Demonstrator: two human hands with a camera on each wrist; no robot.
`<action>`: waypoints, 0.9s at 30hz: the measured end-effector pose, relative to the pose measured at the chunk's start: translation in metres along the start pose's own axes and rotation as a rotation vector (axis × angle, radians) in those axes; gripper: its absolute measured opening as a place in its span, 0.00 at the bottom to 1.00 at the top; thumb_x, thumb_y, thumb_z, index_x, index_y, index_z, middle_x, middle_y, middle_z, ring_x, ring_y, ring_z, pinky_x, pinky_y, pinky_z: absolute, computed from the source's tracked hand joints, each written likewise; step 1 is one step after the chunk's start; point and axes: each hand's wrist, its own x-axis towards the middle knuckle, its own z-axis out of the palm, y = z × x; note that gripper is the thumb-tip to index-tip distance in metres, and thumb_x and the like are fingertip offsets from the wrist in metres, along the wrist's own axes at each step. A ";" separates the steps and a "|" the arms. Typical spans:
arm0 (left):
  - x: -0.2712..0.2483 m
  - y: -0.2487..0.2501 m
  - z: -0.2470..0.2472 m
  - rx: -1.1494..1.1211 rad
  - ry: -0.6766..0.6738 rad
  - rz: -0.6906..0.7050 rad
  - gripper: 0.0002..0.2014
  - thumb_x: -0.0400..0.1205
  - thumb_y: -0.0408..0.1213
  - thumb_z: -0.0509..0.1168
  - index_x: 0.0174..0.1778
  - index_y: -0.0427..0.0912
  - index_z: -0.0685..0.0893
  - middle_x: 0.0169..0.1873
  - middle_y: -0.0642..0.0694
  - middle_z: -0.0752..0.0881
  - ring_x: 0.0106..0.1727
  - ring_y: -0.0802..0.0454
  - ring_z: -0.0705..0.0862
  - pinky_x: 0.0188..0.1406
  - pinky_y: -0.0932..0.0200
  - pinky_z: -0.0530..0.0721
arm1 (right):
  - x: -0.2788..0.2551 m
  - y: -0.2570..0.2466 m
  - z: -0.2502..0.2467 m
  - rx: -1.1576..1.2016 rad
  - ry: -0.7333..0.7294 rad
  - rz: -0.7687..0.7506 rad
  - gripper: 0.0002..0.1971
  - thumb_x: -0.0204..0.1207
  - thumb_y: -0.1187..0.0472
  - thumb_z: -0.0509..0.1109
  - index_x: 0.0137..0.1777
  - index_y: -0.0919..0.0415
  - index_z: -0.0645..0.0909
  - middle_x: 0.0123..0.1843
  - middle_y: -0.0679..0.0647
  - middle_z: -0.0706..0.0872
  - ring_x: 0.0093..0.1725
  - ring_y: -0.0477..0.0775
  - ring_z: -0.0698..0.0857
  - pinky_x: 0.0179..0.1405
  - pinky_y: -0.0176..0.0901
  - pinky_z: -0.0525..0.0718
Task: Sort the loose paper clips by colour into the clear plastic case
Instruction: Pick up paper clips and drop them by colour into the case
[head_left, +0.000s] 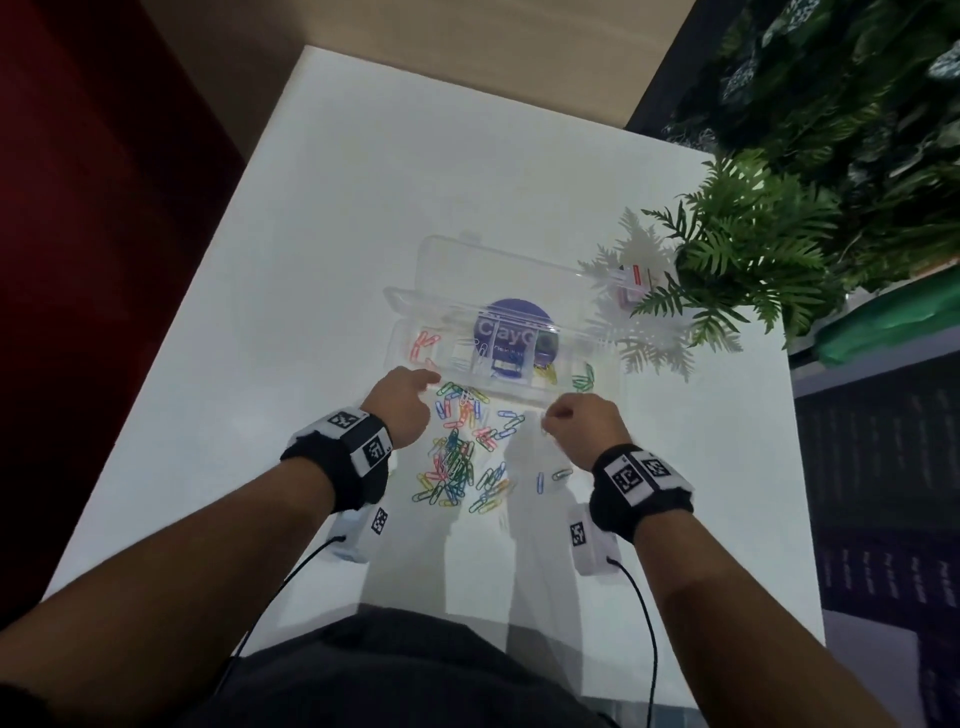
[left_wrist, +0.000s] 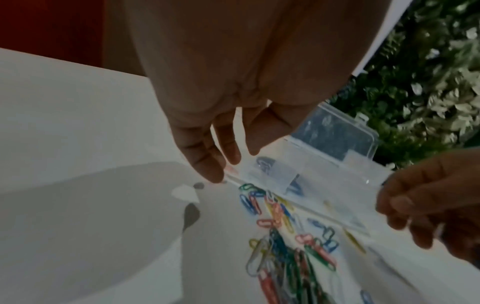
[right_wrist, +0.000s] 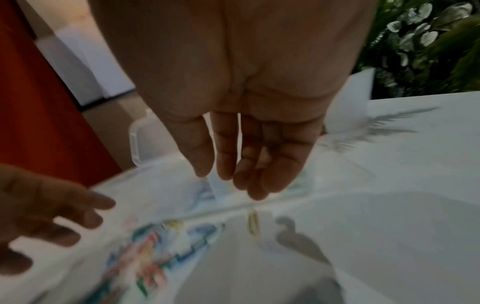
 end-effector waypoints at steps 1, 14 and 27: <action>0.004 0.001 0.005 0.062 -0.016 0.002 0.29 0.80 0.23 0.56 0.77 0.47 0.72 0.73 0.40 0.73 0.73 0.43 0.73 0.69 0.57 0.71 | -0.002 0.011 0.006 -0.028 -0.024 0.064 0.11 0.77 0.57 0.67 0.57 0.59 0.84 0.57 0.58 0.87 0.58 0.58 0.84 0.52 0.40 0.78; 0.007 0.008 0.058 0.413 -0.174 0.224 0.32 0.74 0.24 0.60 0.74 0.51 0.73 0.65 0.42 0.70 0.66 0.43 0.69 0.66 0.51 0.74 | -0.009 -0.015 0.073 -0.091 -0.067 -0.233 0.22 0.77 0.66 0.63 0.72 0.58 0.73 0.68 0.59 0.71 0.67 0.63 0.70 0.68 0.51 0.72; -0.040 -0.053 0.025 0.589 -0.103 -0.018 0.51 0.65 0.51 0.78 0.80 0.56 0.55 0.68 0.45 0.64 0.69 0.43 0.67 0.54 0.47 0.81 | -0.011 -0.009 0.069 -0.284 -0.212 -0.415 0.38 0.66 0.49 0.76 0.75 0.51 0.66 0.73 0.54 0.66 0.70 0.60 0.65 0.68 0.53 0.73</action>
